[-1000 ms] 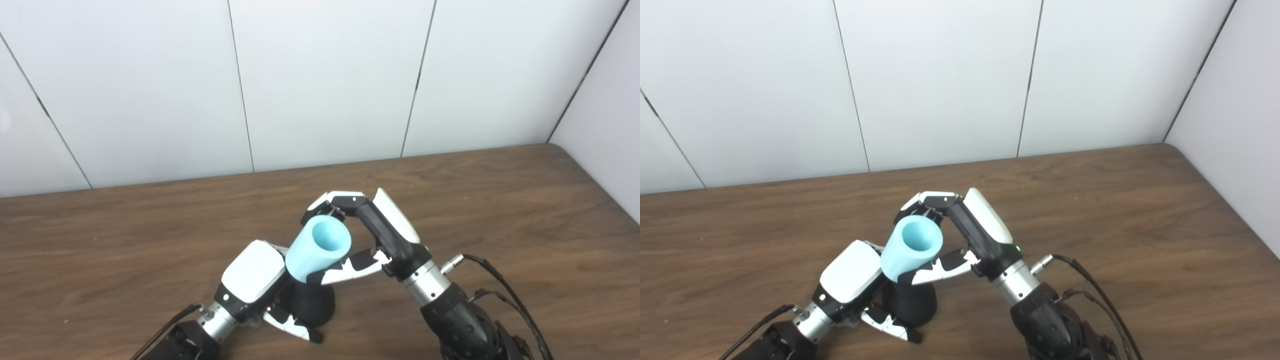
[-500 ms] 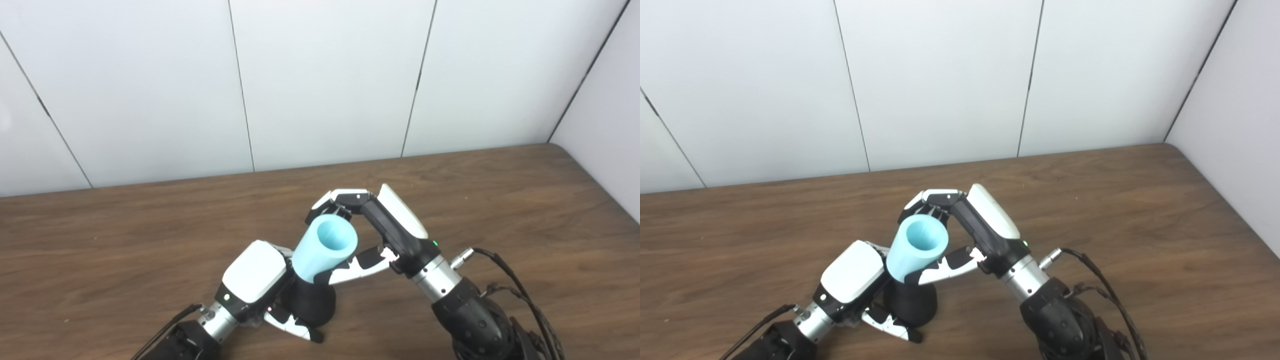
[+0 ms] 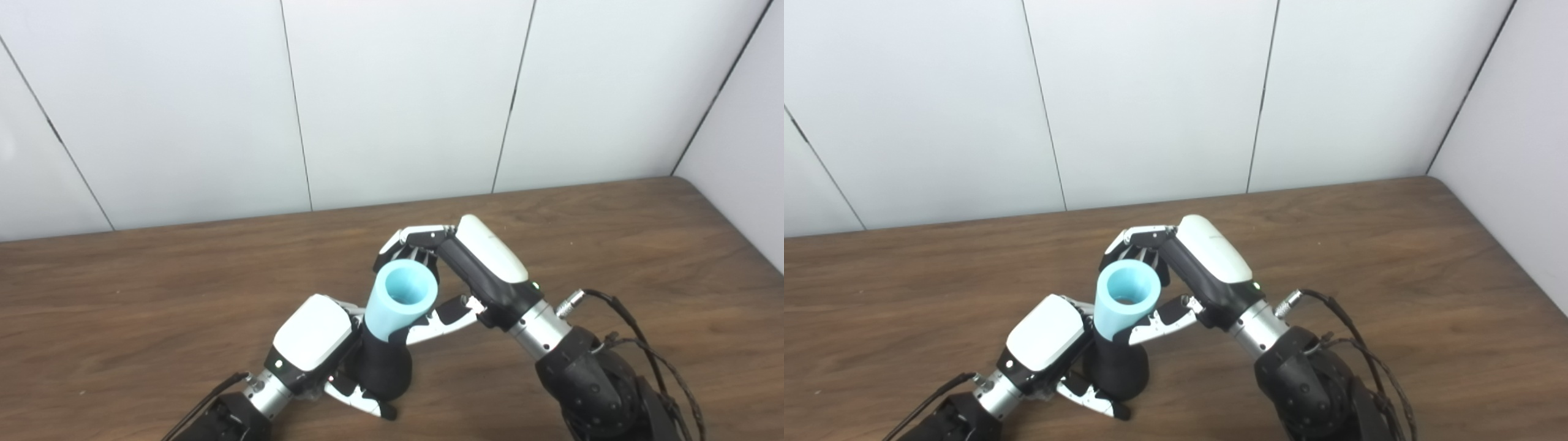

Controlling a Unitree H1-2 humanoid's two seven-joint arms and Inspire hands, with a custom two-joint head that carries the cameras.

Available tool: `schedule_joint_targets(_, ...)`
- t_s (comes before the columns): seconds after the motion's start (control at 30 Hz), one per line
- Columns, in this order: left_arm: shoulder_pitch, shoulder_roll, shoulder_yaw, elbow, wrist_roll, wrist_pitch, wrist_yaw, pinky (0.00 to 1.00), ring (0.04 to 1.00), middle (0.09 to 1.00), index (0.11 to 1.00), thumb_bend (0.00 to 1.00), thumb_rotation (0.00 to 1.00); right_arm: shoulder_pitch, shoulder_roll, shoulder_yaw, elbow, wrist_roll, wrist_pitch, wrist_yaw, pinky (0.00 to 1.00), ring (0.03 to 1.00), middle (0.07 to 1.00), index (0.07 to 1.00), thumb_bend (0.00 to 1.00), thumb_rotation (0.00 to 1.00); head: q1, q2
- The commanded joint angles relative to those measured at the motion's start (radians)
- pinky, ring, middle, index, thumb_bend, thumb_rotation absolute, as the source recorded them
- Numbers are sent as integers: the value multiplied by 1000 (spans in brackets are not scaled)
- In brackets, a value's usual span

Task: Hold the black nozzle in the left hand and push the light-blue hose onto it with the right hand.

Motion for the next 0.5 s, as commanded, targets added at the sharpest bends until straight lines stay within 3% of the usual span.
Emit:
schedule_joint_targets(0.0, 92, -39, -50, 79, 19, 6, -7, 221, 347, 433, 534, 494, 0, -19, -11, 7, -5, -49, -52, -28, 241, 356, 489, 550, 507, 0, 0, 0)
schedule_joint_targets(0.07, 92, -40, -48, 80, 16, 5, -4, 200, 384, 468, 502, 500, 0, -22, -13, 14, -3, -82, -72, -31, 227, 352, 487, 550, 507, 0, 0, 0)
schedule_joint_targets(0.23, 88, -42, -50, 92, 20, -2, 14, 194, 349, 429, 528, 495, 0, -25, -7, 10, 2, -107, -84, -30, 219, 350, 484, 549, 507, 0, 2, -7)
schedule_joint_targets(0.33, 87, -42, -51, 94, 24, 0, 15, 191, 346, 428, 529, 494, 0, -22, -4, 8, 9, -109, -90, -37, 213, 347, 480, 551, 506, 0, 1, -9)
schedule_joint_targets(0.43, 88, -40, -52, 91, 27, 4, 11, 190, 400, 487, 487, 504, 0, -18, -1, 8, 9, -116, -91, -38, 205, 345, 479, 551, 506, 0, 1, -9)
schedule_joint_targets(0.47, 89, -40, -52, 90, 26, 4, 8, 190, 375, 457, 507, 499, 0, -17, 0, 9, 7, -118, -90, -37, 199, 344, 479, 551, 506, 0, 1, -9)
